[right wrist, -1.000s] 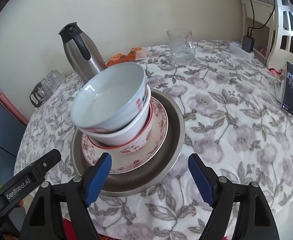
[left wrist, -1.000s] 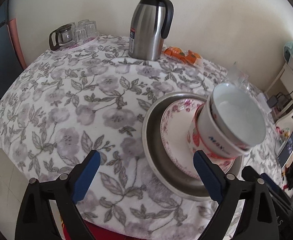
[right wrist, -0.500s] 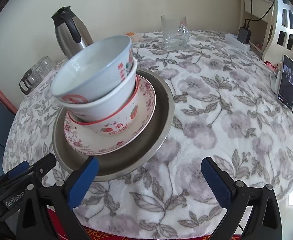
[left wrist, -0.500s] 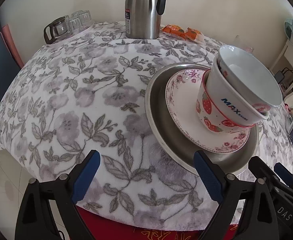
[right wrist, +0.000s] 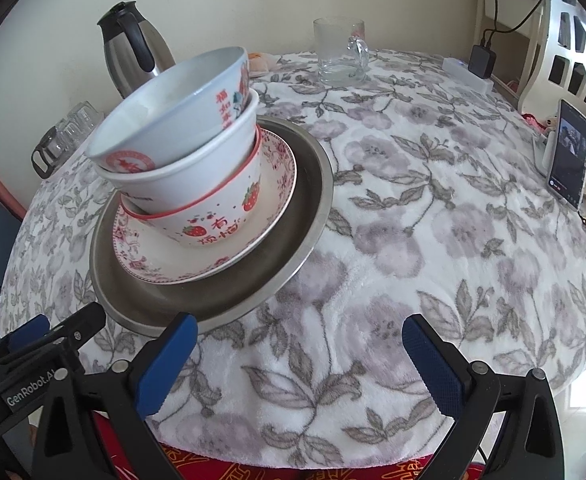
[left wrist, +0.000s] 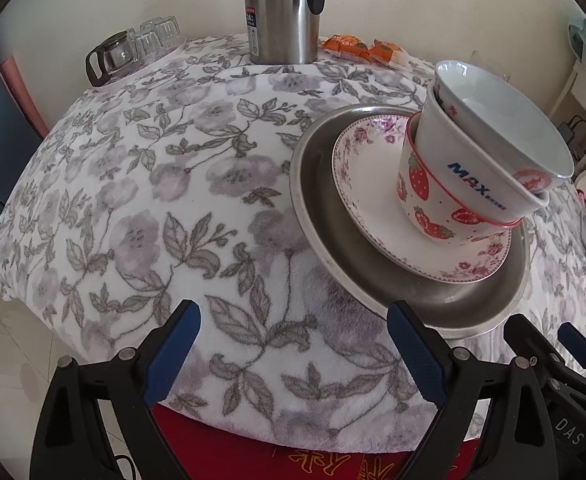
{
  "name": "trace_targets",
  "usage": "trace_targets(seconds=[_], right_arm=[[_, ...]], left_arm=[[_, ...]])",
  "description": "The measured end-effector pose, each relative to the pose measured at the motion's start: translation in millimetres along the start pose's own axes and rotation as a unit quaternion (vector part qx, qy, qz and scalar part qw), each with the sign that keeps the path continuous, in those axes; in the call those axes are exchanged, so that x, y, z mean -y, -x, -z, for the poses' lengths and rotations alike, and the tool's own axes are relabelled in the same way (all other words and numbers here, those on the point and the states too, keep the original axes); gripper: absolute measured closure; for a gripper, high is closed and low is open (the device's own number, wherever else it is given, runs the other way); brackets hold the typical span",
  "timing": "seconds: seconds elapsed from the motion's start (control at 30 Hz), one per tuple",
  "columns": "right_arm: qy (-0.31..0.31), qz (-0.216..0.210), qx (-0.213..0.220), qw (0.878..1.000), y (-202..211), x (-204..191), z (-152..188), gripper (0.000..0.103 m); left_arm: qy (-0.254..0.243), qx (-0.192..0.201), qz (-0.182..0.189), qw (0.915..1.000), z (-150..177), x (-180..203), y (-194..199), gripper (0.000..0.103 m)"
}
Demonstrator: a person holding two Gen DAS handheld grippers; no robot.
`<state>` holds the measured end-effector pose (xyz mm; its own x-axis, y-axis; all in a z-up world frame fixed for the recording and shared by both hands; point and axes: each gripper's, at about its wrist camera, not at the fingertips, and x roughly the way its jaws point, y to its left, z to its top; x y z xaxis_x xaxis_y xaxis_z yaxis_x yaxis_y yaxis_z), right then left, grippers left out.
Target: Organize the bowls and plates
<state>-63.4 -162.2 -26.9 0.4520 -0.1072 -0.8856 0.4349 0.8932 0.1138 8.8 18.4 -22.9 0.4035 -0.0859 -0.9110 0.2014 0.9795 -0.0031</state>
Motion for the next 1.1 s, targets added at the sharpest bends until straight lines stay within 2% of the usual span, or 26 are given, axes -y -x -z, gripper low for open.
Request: trace_targets(seconds=[1.1], right_arm=[[-0.014, 0.012, -0.010, 1.000, -6.9, 11.9, 2.7, 0.000]], left_arm=[[-0.003, -0.024, -0.036, 0.9991, 0.7, -4.2, -8.2, 0.008]])
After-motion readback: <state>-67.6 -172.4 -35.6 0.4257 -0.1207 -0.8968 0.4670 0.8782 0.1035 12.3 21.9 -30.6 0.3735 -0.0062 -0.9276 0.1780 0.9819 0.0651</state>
